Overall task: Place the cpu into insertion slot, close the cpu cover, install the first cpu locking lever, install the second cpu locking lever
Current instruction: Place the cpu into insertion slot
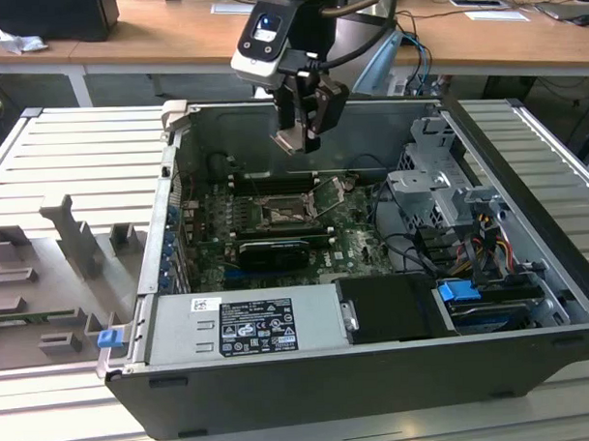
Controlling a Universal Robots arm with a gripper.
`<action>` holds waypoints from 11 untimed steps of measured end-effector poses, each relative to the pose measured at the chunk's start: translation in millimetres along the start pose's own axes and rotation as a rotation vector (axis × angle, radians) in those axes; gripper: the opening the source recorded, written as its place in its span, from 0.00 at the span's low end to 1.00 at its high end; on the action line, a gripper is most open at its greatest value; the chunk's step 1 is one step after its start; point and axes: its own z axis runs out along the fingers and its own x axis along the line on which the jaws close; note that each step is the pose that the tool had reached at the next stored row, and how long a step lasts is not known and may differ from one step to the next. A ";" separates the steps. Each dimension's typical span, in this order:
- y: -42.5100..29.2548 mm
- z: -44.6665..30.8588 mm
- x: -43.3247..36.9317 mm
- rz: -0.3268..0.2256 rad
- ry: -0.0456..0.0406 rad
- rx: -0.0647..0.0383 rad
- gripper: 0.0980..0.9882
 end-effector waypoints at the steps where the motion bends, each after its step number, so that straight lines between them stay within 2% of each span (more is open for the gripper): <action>1: 0.0 0.1 0.0 0.011 -0.0009 0.000 0.50; 8: -0.1 1.4 0.0 0.118 -0.0097 -0.002 0.50; 11: -0.1 1.7 0.0 0.143 -0.0117 -0.002 0.50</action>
